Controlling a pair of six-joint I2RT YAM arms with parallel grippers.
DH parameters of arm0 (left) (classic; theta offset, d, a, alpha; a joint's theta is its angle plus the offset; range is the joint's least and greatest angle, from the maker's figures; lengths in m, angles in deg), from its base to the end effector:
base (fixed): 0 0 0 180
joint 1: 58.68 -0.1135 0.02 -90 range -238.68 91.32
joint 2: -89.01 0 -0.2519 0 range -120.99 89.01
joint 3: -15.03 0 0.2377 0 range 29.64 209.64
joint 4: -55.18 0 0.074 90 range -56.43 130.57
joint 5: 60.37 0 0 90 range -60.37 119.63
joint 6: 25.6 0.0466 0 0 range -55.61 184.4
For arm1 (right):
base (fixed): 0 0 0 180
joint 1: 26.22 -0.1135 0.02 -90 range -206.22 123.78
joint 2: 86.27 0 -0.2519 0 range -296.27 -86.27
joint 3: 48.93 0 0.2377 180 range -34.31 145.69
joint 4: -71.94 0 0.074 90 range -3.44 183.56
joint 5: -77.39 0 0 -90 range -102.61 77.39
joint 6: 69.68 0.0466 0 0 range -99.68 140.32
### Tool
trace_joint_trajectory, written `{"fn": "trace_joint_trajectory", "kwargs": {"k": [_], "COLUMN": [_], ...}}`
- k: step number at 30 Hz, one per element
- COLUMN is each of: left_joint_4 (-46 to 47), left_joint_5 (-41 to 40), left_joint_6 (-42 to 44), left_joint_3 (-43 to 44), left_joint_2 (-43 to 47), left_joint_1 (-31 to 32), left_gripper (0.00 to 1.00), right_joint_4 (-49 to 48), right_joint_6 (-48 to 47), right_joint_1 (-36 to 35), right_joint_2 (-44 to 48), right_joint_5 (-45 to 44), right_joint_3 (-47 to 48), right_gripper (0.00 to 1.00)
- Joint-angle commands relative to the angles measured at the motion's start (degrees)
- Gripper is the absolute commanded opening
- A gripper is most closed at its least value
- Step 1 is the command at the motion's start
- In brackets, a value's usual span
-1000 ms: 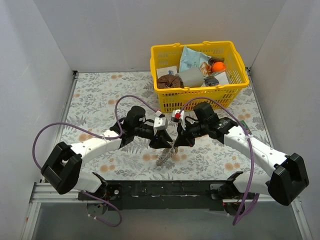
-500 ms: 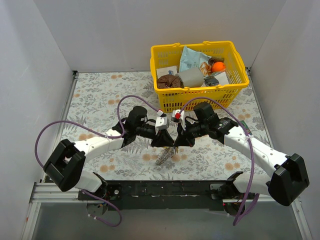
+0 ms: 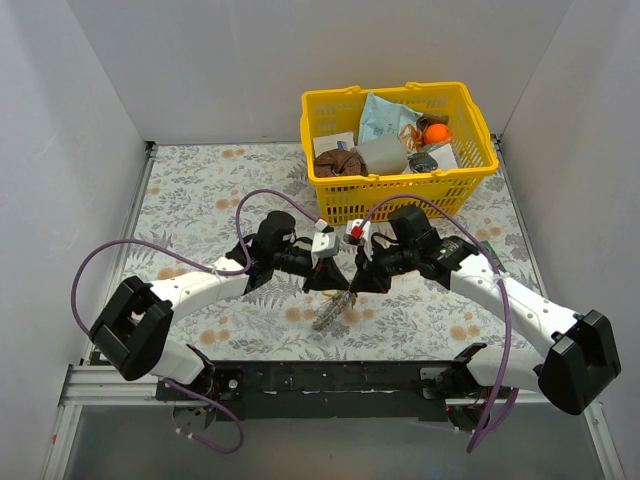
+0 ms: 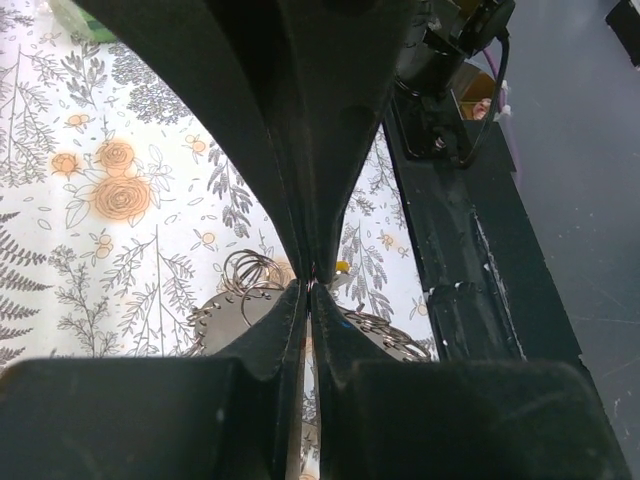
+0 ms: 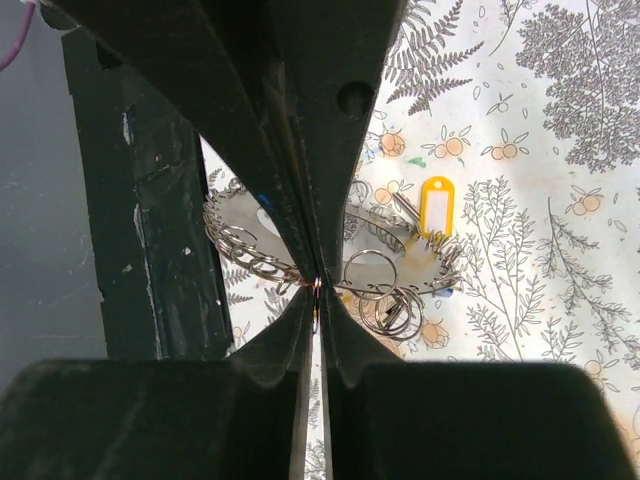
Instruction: Put the keys on the keyring
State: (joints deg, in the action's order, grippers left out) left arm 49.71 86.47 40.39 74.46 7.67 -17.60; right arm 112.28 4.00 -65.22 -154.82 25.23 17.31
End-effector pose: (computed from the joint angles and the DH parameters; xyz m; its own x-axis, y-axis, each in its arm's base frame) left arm 0.1937 -0.2206 0.2281 -0.6909 0.3070 -0.6545 0.6991 0.0534 -0.7130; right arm 0.1739 0.1776 0.2633 -0.2671 -0.5019 -0.8227 -0.9614 0.1967 0.1922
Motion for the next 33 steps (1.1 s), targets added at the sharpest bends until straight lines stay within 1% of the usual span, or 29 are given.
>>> {"fn": "trace_joint_trajectory", "kwargs": {"k": [1,3,4,5,6,8,9,11,12,14,15,17,18,22,24,27,29,33], "left_joint_4": [2.62,6.82,8.50,10.26,14.11,18.60,22.80,27.13,31.15,35.04,39.24,43.74,48.55,55.70,59.65,62.74,63.71,63.89], "left_joint_5": [-0.23,-1.81,-2.34,-3.04,-4.01,-5.07,-5.85,-6.65,-7.61,-7.97,-8.15,-8.50,-8.76,-9.73,-9.82,-9.82,-9.47,-8.94], "left_joint_6": [-0.68,-2.26,-3.92,-4.81,-5.51,-8.58,-9.73,-12.71,-13.51,-15.09,-16.58,-18.00,-19.92,-21.87,-22.48,-23.27,-23.63,-23.45], "left_joint_3": [-0.16,-1.83,-3.58,-4.73,-5.78,-9.03,-9.92,-12.81,-13.87,-16.41,-17.21,-19.06,-20.72,-23.37,-24.59,-25.22,-25.57,-25.22], "left_joint_2": [1.62,2.59,3.55,4.17,4.69,6.19,6.46,7.24,7.34,7.25,7.16,6.81,6.37,5.67,5.32,5.05,4.96,4.79], "left_joint_1": [0.49,0.49,0.49,0.49,0.49,0.49,0.49,0.49,0.49,0.49,0.49,0.49,0.49,0.49,0.49,0.49,0.49,0.49], "left_gripper": [0.00,0.00,0.00,0.00,0.00,0.00,0.00,0.00,0.00,0.00,0.00,0.00,0.00,0.00,0.00,0.00,0.00,0.00], "right_joint_4": [-5.58,-7.42,-9.78,-10.94,-13.12,-14.72,-16.29,-17.36,-18.50,-19.56,-20.52,-21.58,-22.02,-24.22,-25.01,-25.19,-27.29,-26.77], "right_joint_6": [1.90,2.95,4.44,5.32,6.20,8.75,9.89,12.27,12.88,14.11,14.47,15.08,15.26,15.17,14.91,14.73,14.82,14.30], "right_joint_1": [-0.28,-0.20,-0.20,-0.20,-0.11,0.15,0.77,1.65,2.52,3.32,4.02,4.64,5.25,5.96,6.13,6.13,6.13,6.13], "right_joint_2": [3.24,4.30,5.70,6.50,7.20,8.96,9.49,10.63,10.98,11.77,11.95,12.30,12.30,12.13,11.87,11.43,11.25,10.37], "right_joint_5": [0.22,-0.31,-1.53,-2.33,-3.12,-5.49,-5.94,-6.03,-5.85,-4.02,-3.31,0.02,0.73,8.36,9.96,13.47,15.85,16.21], "right_joint_3": [-0.81,-1.86,-3.26,-3.97,-4.76,-6.26,-6.70,-7.75,-8.19,-9.42,-9.86,-10.91,-11.10,-12.33,-12.85,-12.86,-12.94,-12.59], "right_gripper": [0.21,0.33,0.43,0.48,0.55,0.61,0.64,0.65,0.65,0.65,0.65,0.63,0.62,0.59,0.58,0.57,0.57,0.55]}}
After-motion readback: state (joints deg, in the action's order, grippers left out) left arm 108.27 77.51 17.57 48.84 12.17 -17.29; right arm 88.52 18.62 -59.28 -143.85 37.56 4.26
